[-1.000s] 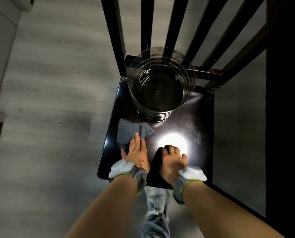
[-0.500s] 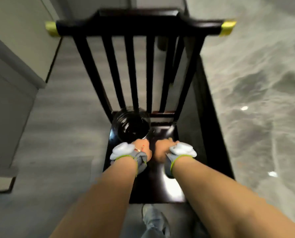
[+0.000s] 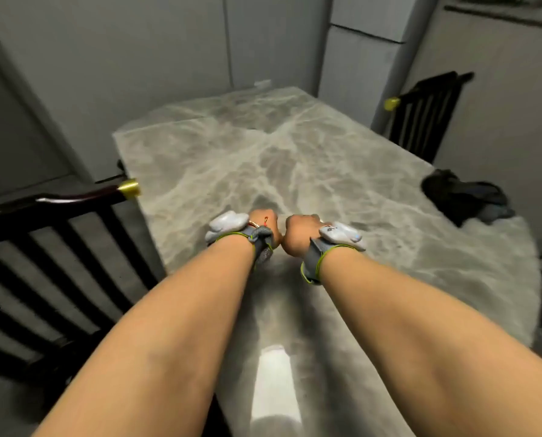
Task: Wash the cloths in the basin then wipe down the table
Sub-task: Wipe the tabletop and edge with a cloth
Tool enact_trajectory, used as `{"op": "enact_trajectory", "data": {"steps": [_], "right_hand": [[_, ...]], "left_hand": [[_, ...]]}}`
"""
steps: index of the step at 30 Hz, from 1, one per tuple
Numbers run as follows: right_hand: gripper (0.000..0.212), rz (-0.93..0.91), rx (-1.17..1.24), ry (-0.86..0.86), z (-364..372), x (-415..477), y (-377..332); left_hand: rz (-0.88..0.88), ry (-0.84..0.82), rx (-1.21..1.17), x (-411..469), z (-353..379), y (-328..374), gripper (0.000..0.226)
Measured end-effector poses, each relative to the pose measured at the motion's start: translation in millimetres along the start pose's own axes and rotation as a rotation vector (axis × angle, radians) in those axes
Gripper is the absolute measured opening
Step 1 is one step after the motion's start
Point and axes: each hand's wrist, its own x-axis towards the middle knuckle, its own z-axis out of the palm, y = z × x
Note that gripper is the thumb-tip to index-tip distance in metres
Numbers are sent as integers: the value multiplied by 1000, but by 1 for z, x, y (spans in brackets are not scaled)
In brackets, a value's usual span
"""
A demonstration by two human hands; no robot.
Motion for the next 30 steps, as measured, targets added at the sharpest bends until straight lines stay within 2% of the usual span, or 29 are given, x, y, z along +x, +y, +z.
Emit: {"op": "enact_trajectory", "data": {"steps": [3,4,7,8,10,11,12,15,17,19,22,27,30], "right_hand": [[32,155,31,-36,-4,16,121],[33,157,54,-39,-1,18,126],[35,260,70,18,-12,38,238],[37,281,77,23,-12,37,244],[36,367,64,40,-21,50,326],[37,400,69,38,-18,50,336],[39,456,85,37,-20,62,384],[53,555,133,81,-12,72,447],[64,561,162,104,-7,77,472],[70,532,207,105,-2,88,494],[71,458,286,60,10,113,521],[65,394,356,-35,24,130,530],[74,373,286,-12,29,135,533]], "left_hand": [[83,-44,14,54,15,110,27],[103,-59,10,56,17,113,30],[195,-93,37,109,30,217,34],[205,-93,51,112,33,218,35],[250,-95,66,155,47,287,37],[261,-84,82,157,51,289,37],[305,-96,99,183,62,330,37],[344,-118,125,218,86,376,37],[335,-129,114,232,99,392,38],[264,-110,64,249,114,405,41],[61,-71,-140,278,131,424,47],[-136,-90,-422,287,138,442,82],[-228,-89,-572,296,142,444,80]]}}
